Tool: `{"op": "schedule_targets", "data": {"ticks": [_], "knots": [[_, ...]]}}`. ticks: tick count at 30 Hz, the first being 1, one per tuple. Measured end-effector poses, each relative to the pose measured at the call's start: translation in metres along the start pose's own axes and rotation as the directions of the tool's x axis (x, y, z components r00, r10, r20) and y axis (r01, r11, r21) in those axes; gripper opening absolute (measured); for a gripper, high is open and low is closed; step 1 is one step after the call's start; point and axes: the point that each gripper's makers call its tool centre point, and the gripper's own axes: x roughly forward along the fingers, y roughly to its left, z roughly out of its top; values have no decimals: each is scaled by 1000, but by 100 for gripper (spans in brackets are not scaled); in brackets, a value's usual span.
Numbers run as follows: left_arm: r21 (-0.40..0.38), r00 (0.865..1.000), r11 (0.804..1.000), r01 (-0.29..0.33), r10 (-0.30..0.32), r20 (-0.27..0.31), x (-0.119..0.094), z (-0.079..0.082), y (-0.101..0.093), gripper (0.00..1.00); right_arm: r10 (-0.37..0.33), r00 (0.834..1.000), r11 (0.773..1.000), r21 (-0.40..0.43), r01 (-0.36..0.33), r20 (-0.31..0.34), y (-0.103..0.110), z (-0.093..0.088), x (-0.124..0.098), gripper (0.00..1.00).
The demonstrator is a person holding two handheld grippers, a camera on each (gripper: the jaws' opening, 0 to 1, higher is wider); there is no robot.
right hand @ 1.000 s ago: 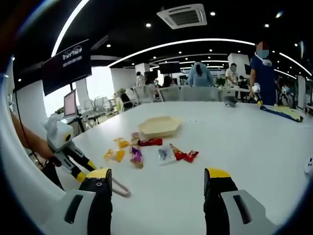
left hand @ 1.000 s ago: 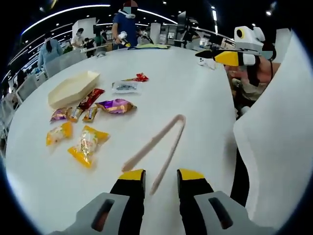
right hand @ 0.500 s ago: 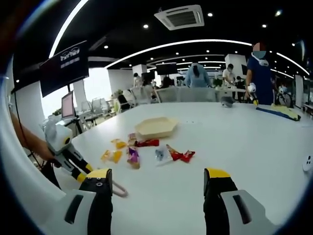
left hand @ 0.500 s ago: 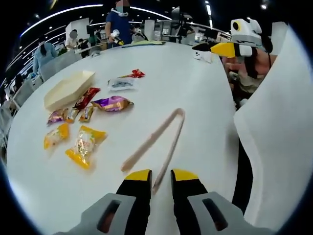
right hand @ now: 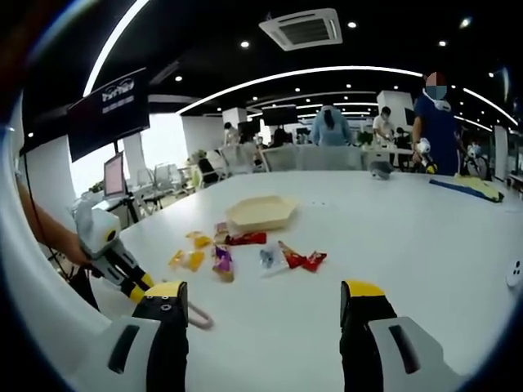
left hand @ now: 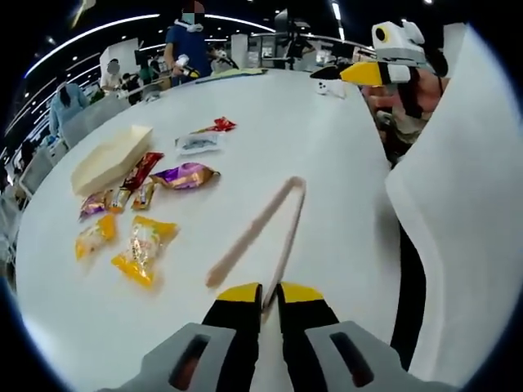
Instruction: Place the target food into the container with the food tongs after gripping and lifting it, then release it inside without dropping or visibly crushing the food.
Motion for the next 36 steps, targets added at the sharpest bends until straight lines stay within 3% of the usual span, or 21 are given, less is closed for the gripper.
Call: {"op": "schedule_targets", "data": {"ticks": [9, 16, 24, 36], "knots": [[166, 996, 983, 81, -72, -58, 2, 0, -5, 3, -4, 1000, 1000, -13, 4, -7, -1, -1, -3, 77], [243, 990, 961, 134, -116, -84, 3, -1, -11, 0, -14, 1000, 1000, -4, 14, -4, -2, -2, -5, 77], [230, 984, 961, 153, -128, -120, 4, -1, -11, 0, -11, 1000, 1000, -5, 11, -2, -2, -1, -3, 76], [208, 983, 964, 166, -144, -116, 3, -2, -13, 0, -11, 1000, 1000, -5, 11, -4, -4, -2, -3, 76]]}}
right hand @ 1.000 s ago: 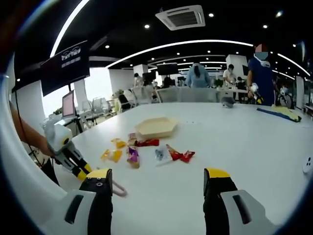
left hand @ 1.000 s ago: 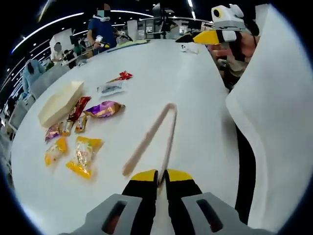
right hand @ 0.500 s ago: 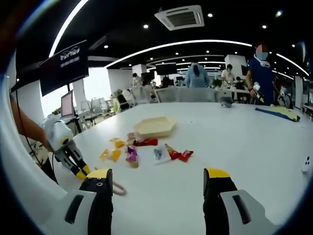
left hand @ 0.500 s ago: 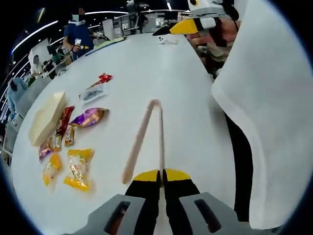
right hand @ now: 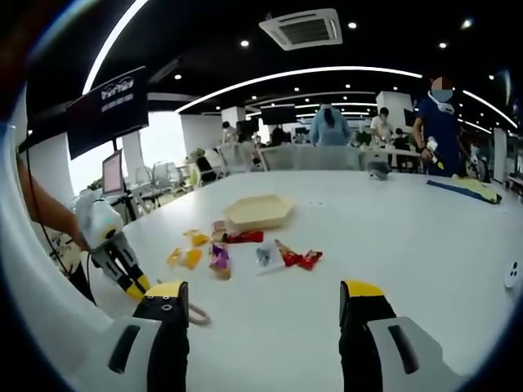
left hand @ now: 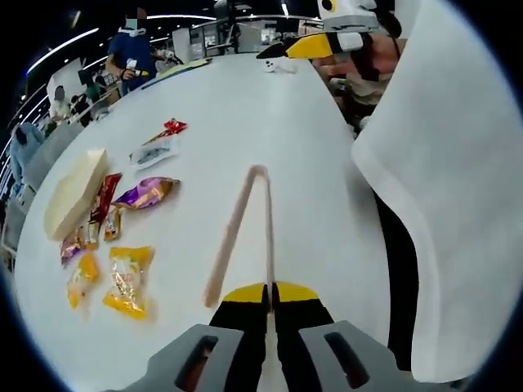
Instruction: Place the target food into the container with the food tongs after gripping and lifting it, then release it inside without dropping or visibly crushing the food.
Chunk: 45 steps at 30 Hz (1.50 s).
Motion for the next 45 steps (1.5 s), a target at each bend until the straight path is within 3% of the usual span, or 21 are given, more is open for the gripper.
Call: {"op": "schedule_targets", "data": {"ticks": [8, 17, 19, 28, 31, 35, 37, 45], "knots": [[-12, 1000, 1000, 12, -12, -3, 0, 0, 0, 0, 1, 1000, 1000, 4, -1, 0, 0, -1, 0, 75], [-36, 997, 999, 35, -37, -73, 2, -1, -1, 0, 6, 1000, 1000, 0, -6, -8, 2, -2, 2, 75], [2, 996, 1000, 26, -26, -81, 1, 0, -1, 0, 6, 1000, 1000, -4, -6, -7, 2, -1, 3, 75], [2, 998, 1000, 16, -16, -64, -11, 4, -6, 0, 2, 1000, 1000, -4, -2, 6, 3, 3, 6, 75], [97, 1000, 995, 3, -2, -7, -16, 13, -7, 0, 8, 1000, 1000, -1, -8, 6, 4, 3, 6, 75], [61, 1000, 998, -1, 2, -25, -18, 11, -8, 0, 17, 1000, 1000, -3, -17, 5, 7, 3, 10, 75], [7, 999, 1000, -12, 12, -31, -21, 11, -7, 0, 22, 1000, 1000, -5, -22, 8, 8, 4, 12, 75], [54, 998, 997, -63, 64, -22, -33, 17, -1, 0, 39, 999, 999, -19, -39, 5, 10, 6, 13, 75]]}}
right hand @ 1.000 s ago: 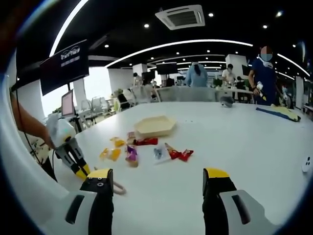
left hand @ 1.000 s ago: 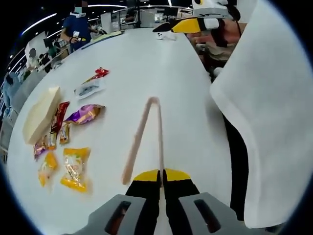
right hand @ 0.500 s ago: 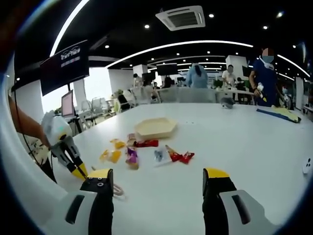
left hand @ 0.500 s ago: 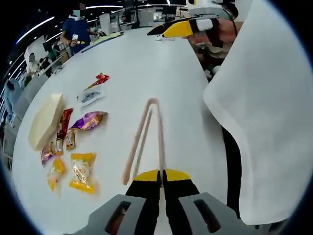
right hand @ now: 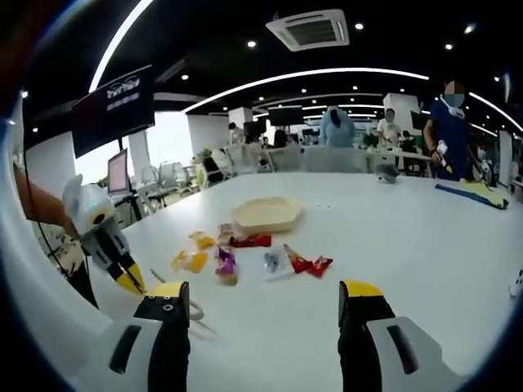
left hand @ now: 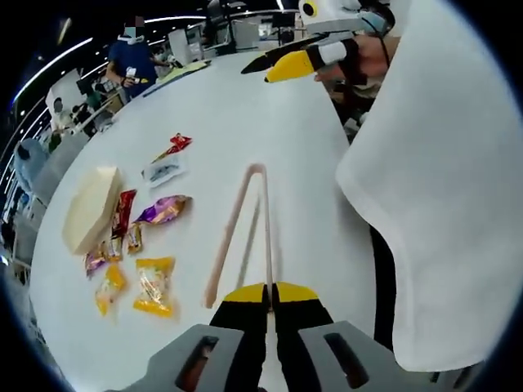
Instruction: Place the target food into the container with the food tongs after gripping and lifting it, then release it inside without dropping or visibly crushing the food.
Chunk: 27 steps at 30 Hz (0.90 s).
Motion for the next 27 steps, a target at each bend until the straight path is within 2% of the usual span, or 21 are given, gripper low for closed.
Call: {"op": "schedule_targets", "data": {"ticks": [5, 11, 22, 27], "knots": [[-44, 999, 999, -22, 24, 43, -7, 7, 4, 0, 8, 1000, 1000, -1, -8, -3, 1, -1, 0, 75], [-5, 999, 1000, -27, 27, 45, -12, 10, 1, 0, 31, 999, 1000, -3, -31, -11, 9, -5, -1, 74], [47, 998, 999, -10, 7, 63, -21, 25, -4, 0, 70, 997, 998, -10, -70, -29, 25, -13, -6, 73], [58, 995, 998, -1, -5, 104, -29, 38, -4, 0, 86, 996, 996, -11, -86, -30, 31, -14, -7, 71]]}}
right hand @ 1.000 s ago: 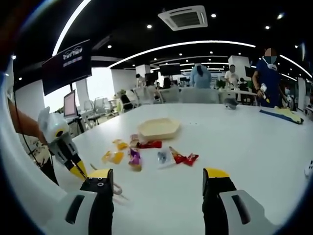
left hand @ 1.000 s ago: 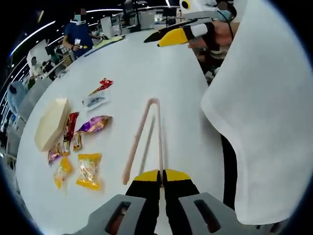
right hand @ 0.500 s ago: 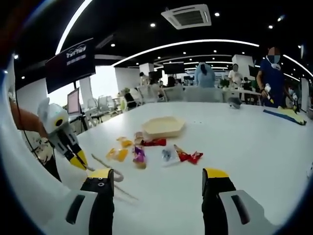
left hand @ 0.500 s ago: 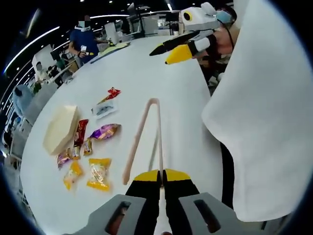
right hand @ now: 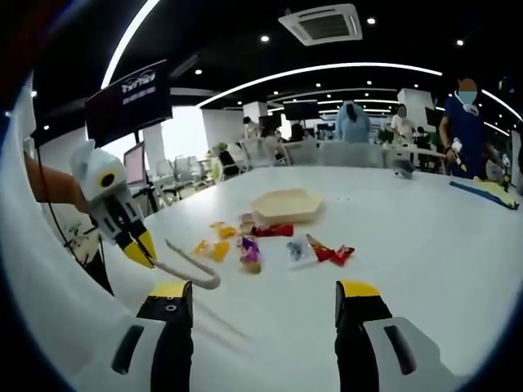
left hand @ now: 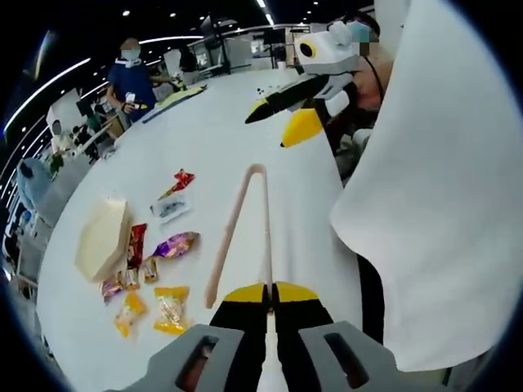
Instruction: Place the target food into the container with the food tongs after gripping and lifting it, then release it inside without dropping or visibly crushing the food.
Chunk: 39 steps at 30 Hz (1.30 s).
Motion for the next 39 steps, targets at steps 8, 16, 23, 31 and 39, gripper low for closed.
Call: {"op": "schedule_targets", "data": {"ticks": [8, 16, 23, 31, 39], "knots": [[2, 997, 1000, 28, -28, 65, -9, 17, 1, 0, 56, 998, 997, 58, -58, 37, 13, 7, 0, 71], [1, 993, 999, 45, -45, 113, -16, 31, 2, 0, 130, 988, 985, 100, -138, 85, 24, 25, 3, 72], [-31, 990, 999, 33, -29, 135, -27, 34, 3, 0, 220, 970, 972, 61, -226, 100, 34, 41, 20, 73], [-60, 990, 997, 47, -39, 132, -38, 15, 6, 0, 239, 964, 967, 61, -248, 120, 43, 55, 30, 73], [-54, 985, 996, 67, -58, 164, -50, 12, 20, 0, 256, 965, 964, 52, -259, 66, 71, 60, 40, 73]]}}
